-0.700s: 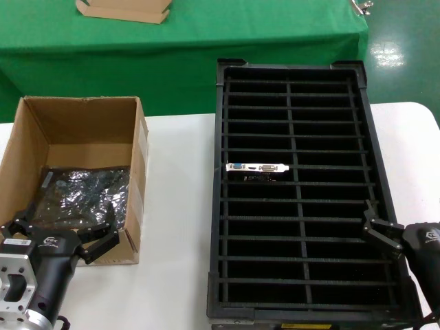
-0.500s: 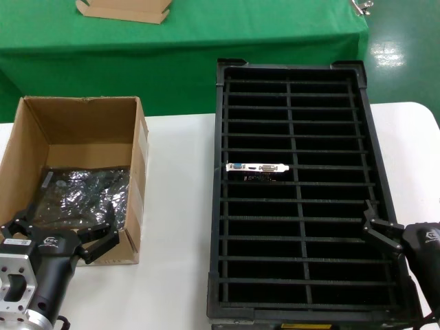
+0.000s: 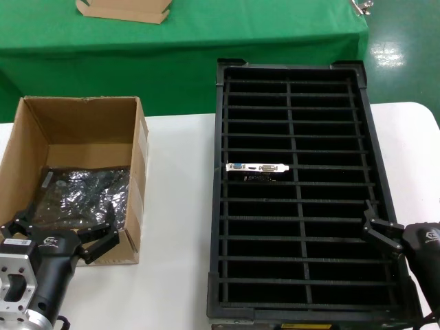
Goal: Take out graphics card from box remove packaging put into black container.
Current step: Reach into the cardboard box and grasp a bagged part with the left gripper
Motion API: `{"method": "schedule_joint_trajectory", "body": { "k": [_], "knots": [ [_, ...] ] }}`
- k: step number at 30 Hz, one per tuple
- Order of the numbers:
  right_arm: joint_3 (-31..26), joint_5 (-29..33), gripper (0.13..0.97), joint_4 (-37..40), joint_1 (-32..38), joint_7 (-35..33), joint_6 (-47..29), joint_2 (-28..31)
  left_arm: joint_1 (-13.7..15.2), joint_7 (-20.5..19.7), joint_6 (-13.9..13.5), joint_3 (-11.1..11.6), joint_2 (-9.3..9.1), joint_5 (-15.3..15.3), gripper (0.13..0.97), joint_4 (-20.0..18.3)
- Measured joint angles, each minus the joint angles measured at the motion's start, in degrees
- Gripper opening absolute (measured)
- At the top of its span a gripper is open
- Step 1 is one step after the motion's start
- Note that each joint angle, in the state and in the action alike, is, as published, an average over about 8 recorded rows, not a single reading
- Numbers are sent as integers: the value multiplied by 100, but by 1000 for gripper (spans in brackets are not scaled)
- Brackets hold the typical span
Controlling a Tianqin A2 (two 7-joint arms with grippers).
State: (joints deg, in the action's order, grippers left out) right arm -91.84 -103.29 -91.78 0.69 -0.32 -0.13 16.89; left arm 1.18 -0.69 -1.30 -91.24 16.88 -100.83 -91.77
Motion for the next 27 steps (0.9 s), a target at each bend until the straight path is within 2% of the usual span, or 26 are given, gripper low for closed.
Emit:
{"method": "schedule_joint_trajectory", "body": {
  "k": [4, 6, 9, 12, 16, 20, 24, 27],
  "knots": [
    [0, 0, 966, 0, 0, 0, 0, 0, 0, 2, 34, -23, 37, -24, 966, -19],
    [0, 0, 966, 0, 0, 0, 0, 0, 11, 45, 153, -112, 173, -140, 966, -81],
    [0, 0, 966, 0, 0, 0, 0, 0, 85, 275, 566, -389, 649, -587, 966, -301],
    [0, 0, 966, 0, 0, 0, 0, 0, 285, 691, 1189, -805, 1394, -1315, 966, -626],
    [0, 0, 966, 0, 0, 0, 0, 0, 885, 1423, 2085, -1556, 2480, -2425, 966, -983],
    [0, 0, 966, 0, 0, 0, 0, 0, 1796, 2272, 2841, -2557, 3384, -3523, 966, -1065],
    [0, 0, 966, 0, 0, 0, 0, 0, 2778, 3123, 3313, -3621, 3987, -4523, 966, -874],
    [0, 0, 966, 0, 0, 0, 0, 0, 3532, 3557, 3412, -4419, 4328, -5083, 966, -626]
  ]
}}
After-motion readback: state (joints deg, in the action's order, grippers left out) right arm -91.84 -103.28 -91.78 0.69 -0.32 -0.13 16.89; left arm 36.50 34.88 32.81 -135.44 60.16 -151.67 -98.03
